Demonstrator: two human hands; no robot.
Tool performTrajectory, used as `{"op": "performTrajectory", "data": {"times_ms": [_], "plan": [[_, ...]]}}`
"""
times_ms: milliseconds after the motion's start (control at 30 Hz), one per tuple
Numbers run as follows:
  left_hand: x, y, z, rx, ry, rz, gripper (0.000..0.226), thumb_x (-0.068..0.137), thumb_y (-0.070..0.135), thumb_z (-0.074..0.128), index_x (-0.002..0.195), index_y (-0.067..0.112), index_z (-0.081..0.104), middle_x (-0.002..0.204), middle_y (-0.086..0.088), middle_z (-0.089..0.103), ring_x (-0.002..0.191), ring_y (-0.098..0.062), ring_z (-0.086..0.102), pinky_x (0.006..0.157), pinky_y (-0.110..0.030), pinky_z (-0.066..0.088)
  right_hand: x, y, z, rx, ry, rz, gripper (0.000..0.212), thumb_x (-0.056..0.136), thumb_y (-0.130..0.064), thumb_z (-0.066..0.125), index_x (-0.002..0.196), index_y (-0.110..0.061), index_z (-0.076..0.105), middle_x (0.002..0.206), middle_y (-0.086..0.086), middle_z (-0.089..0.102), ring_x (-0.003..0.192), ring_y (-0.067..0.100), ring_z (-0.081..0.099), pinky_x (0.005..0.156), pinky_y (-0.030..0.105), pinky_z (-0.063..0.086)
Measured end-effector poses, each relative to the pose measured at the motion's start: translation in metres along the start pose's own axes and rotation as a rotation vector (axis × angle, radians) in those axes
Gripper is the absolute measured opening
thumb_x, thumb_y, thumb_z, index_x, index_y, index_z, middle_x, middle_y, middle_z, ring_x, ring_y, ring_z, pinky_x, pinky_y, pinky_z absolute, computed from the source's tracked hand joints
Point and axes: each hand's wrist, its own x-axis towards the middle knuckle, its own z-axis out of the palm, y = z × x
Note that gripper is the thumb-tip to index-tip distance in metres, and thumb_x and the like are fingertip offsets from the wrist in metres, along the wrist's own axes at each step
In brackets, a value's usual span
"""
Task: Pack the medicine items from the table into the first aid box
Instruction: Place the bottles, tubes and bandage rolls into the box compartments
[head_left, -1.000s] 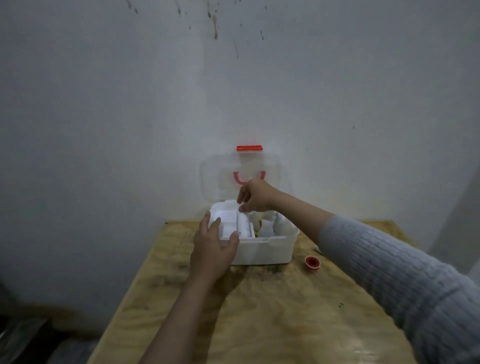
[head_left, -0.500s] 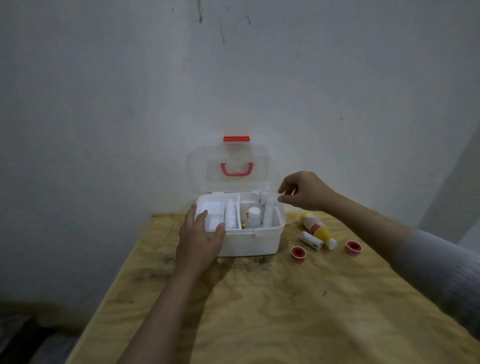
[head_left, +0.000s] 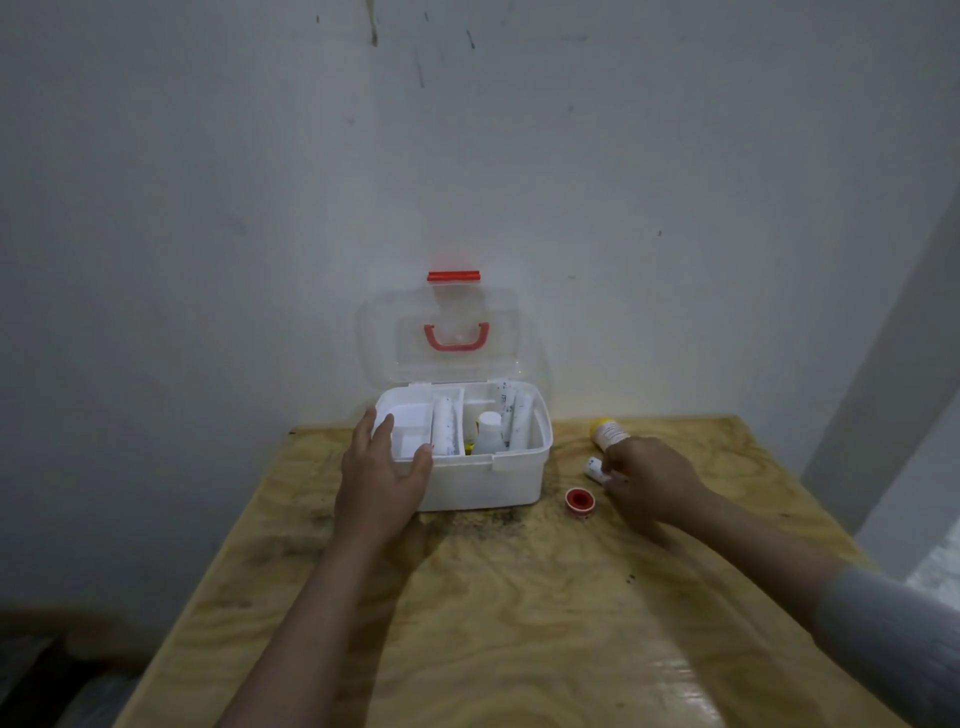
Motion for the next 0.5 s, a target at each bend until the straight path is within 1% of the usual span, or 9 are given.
{"op": "performTrajectory", "data": {"times_ms": [67,167,267,367,400,467,500], "plan": [[0.0,0.001,0.0,-0.001,0.003,-0.003,0.065,0.088,0.047,0.052,0.143,0.016,0.037,0.158,0.0,0.022,0.141,-0.026,0.027,0.104,-0.046,0.039,0.001,0.001,0.0,0.039,0.027,0.009,0.028,0.084,-0.047,0.059,0.083,-0.021,0.068,0.079,-0.003,0.061,0.082,0.022,0.061,0.058,0.027,0.035],[0.0,0.002,0.0,-0.001,0.006,-0.007,0.065,0.088,0.047,0.053,0.144,0.017,0.037,0.158,0.0,0.023,0.141,-0.026,0.027,0.103,-0.046,0.04,0.002,-0.001,-0.012,0.165,0.103,0.004,0.027,0.08,-0.043,0.066,0.081,-0.016,0.071,0.083,-0.002,0.07,0.078,0.018,0.062,0.06,0.029,0.043],[0.0,0.002,0.0,-0.011,0.005,-0.005,0.065,0.088,0.046,0.053,0.143,0.017,0.037,0.158,0.0,0.022,0.142,-0.026,0.026,0.103,-0.046,0.039,0.004,-0.011,-0.036,0.257,0.187,-0.031,0.027,0.077,-0.041,0.067,0.079,-0.015,0.072,0.08,-0.003,0.071,0.064,0.008,0.058,0.056,0.026,0.042],[0.0,0.001,0.0,-0.016,0.008,-0.003,0.066,0.088,0.046,0.053,0.144,0.018,0.034,0.158,0.0,0.022,0.142,-0.025,0.026,0.103,-0.045,0.04,0.007,-0.028,-0.061,0.372,0.206,-0.088,0.022,0.075,-0.041,0.07,0.079,-0.019,0.071,0.078,-0.009,0.069,0.07,0.003,0.059,0.058,0.022,0.043],[0.0,0.001,0.001,-0.021,0.01,-0.001,0.067,0.088,0.046,0.053,0.145,0.019,0.032,0.158,0.0,0.022,0.142,-0.025,0.026,0.103,-0.045,0.04,0.009,-0.037,-0.069,0.411,0.213,-0.113,0.02,0.074,-0.04,0.071,0.079,-0.02,0.07,0.077,-0.012,0.068,0.072,0.001,0.059,0.059,0.02,0.043],[-0.001,0.0,0.001,-0.044,0.014,0.003,0.07,0.088,0.046,0.054,0.147,0.021,0.026,0.157,0.0,0.023,0.141,-0.025,0.027,0.103,-0.045,0.039,0.013,-0.058,-0.078,0.462,0.222,-0.182,0.022,0.072,-0.043,0.07,0.08,-0.022,0.07,0.077,-0.014,0.068,0.074,-0.001,0.06,0.059,0.01,0.041],[-0.001,0.001,0.0,-0.064,0.017,0.004,0.072,0.087,0.045,0.055,0.148,0.023,0.022,0.157,-0.001,0.024,0.14,-0.025,0.029,0.103,-0.045,0.039,0.016,-0.07,-0.081,0.472,0.22,-0.222,0.022,0.072,-0.043,0.069,0.081,-0.022,0.071,0.079,-0.013,0.07,0.075,-0.001,0.061,0.06,0.009,0.041]]}}
